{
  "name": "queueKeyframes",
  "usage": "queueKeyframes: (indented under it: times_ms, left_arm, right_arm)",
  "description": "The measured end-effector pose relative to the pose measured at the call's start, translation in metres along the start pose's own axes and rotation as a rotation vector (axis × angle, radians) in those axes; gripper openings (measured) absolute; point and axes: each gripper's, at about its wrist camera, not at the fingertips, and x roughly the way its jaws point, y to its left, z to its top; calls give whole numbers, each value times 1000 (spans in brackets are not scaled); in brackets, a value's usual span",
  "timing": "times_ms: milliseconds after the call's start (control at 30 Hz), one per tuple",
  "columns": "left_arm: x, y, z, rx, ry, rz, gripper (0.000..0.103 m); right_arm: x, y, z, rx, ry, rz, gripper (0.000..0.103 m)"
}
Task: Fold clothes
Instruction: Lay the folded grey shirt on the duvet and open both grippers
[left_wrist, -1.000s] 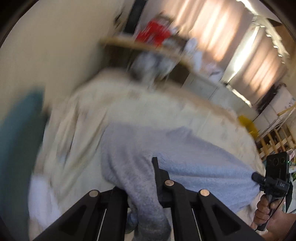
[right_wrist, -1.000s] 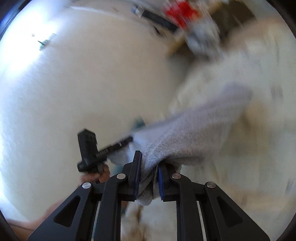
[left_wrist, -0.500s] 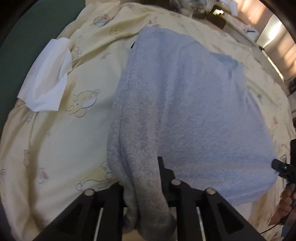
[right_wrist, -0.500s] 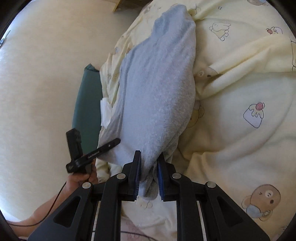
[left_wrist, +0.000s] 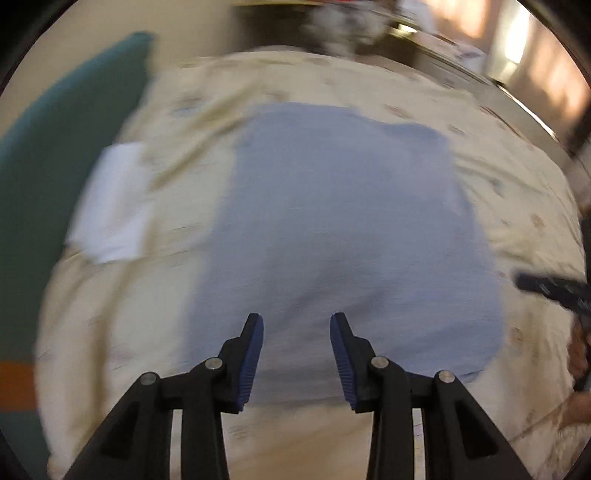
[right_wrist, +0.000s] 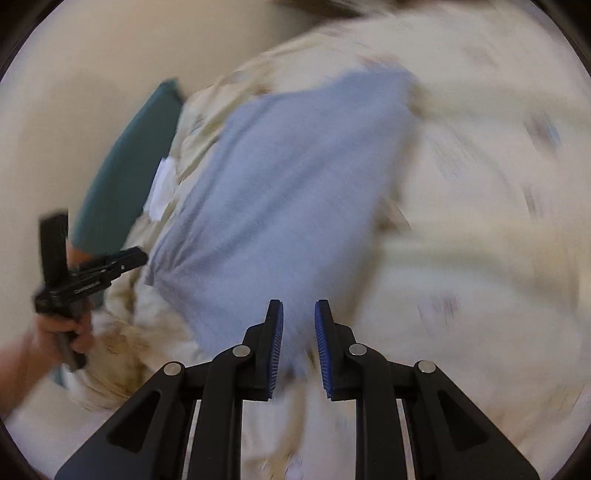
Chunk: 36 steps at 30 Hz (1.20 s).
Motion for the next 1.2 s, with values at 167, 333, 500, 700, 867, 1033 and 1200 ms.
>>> queueKeyframes:
  times_ms: [167, 333, 500, 700, 867, 1033, 1200]
  left_arm:
    - [63, -35, 13, 26, 98, -55, 38]
    - [102, -37, -7, 68, 173, 16, 39]
    - [54, -20, -2, 26, 42, -80, 39]
    - [63, 29, 11, -106, 56, 96, 47]
    - [72, 19, 44, -30, 122, 202, 43]
    - [36, -17, 115, 115, -95, 105, 43]
    - [63, -15, 172, 146, -134, 57, 32]
  right_arm:
    - [60, 27, 24, -120, 166, -98, 22]
    - [84, 19, -14, -261, 266, -243, 20]
    - [52, 40, -6, -359, 154, -219, 19]
    - [78, 26, 5, -308, 208, -288, 19]
    - [64, 31, 37, -306, 144, -290, 19]
    - [55, 25, 95, -286, 63, -324, 19]
    - [84, 20, 144, -281, 85, -340, 19]
